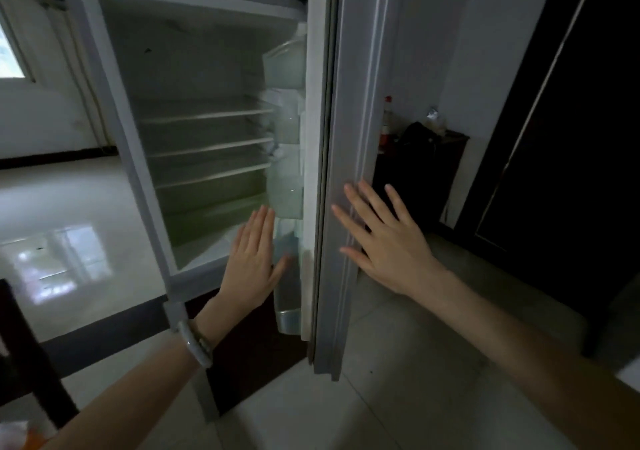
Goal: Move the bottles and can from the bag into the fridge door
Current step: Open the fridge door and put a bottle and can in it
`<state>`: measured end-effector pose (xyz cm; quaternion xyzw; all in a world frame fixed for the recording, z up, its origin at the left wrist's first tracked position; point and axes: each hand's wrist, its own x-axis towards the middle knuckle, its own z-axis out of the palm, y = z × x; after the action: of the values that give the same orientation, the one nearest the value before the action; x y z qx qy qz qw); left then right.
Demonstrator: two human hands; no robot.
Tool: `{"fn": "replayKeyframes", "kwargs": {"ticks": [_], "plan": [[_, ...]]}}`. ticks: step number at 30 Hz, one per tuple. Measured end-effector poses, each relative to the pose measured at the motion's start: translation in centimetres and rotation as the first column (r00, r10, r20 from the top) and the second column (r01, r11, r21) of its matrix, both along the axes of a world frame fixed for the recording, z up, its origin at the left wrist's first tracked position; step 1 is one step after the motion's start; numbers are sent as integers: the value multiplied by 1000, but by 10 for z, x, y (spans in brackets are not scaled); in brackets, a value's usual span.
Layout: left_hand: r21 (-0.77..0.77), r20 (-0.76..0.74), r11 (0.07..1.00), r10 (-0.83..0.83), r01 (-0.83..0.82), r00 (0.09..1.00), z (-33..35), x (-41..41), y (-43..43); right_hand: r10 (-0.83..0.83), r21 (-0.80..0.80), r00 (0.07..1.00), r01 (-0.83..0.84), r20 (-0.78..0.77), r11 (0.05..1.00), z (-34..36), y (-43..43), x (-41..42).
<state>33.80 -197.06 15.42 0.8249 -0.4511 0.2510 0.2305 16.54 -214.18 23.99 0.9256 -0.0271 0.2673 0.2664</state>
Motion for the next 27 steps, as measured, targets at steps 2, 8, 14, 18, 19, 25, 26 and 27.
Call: {"fn": "replayKeyframes", "kwargs": {"ticks": [2,8,14,18,19,25,26,27], "plan": [[-13,-12,1000,-4,4,1000,5,4,-15,-45,24,999,45,11,999,-2,-16,-13],[-30,34,993,-109,110,993,10,25,-65,-232,109,971,224,61,968,-7,-57,-39],[14,180,964,-263,265,948,20,45,-123,-367,213,917,332,159,919,-30,-67,-38],[71,219,929,-369,362,903,19,53,-159,-279,198,950,250,140,948,-38,-73,-13],[74,223,919,-394,387,892,19,54,-166,-266,207,955,235,133,950,-40,-77,-7],[106,286,882,-470,460,835,24,48,-206,-283,294,957,253,63,922,-49,-108,19],[107,282,878,-477,467,832,24,46,-213,-297,310,953,267,53,912,-50,-114,19],[110,280,875,-482,471,831,24,45,-220,-313,318,948,283,50,905,-50,-121,18]]}}
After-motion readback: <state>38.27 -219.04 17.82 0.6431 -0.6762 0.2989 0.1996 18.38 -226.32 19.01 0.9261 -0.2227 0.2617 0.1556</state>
